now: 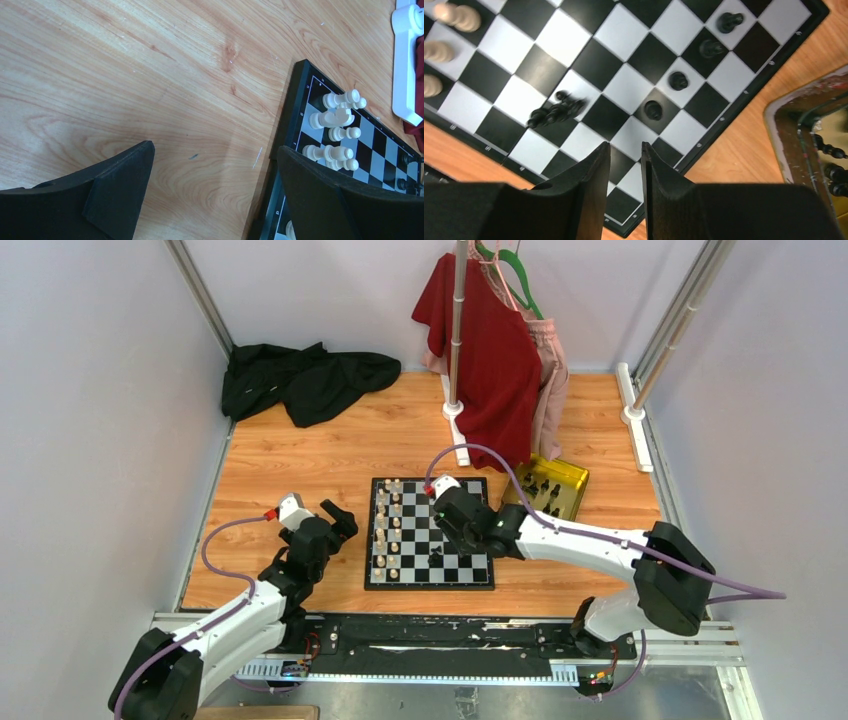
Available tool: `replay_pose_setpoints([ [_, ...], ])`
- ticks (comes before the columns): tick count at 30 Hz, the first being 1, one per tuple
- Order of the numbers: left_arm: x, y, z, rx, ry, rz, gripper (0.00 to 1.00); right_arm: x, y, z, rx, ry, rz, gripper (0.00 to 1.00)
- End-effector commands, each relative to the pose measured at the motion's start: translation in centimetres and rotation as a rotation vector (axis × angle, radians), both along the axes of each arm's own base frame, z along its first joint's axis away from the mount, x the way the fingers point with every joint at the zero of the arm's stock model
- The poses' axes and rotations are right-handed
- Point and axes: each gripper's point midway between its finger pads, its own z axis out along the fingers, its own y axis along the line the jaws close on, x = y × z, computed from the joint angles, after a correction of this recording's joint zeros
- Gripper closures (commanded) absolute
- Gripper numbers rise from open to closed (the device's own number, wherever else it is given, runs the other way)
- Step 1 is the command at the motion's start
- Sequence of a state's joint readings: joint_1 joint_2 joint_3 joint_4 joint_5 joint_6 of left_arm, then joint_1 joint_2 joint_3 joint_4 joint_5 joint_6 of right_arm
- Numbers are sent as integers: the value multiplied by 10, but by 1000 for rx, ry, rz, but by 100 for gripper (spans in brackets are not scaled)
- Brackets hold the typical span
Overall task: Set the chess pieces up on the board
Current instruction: Pick up the chess piece from the chessboard.
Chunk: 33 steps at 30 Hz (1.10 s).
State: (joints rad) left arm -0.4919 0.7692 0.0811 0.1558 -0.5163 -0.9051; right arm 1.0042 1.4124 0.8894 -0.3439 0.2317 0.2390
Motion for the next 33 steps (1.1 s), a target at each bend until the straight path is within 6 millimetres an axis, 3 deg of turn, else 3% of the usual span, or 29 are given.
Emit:
replay_pose_setpoints([
  [1,1,4,0,1,-17,19,0,-18,11,15,-13,-28,54,67],
  [14,0,6,4,-4,-33,22,0,-47,53,8,-19,0,149,69],
  [33,0,6,6,0,-38,21,0,-48,70,-6,-31,26,172,70],
])
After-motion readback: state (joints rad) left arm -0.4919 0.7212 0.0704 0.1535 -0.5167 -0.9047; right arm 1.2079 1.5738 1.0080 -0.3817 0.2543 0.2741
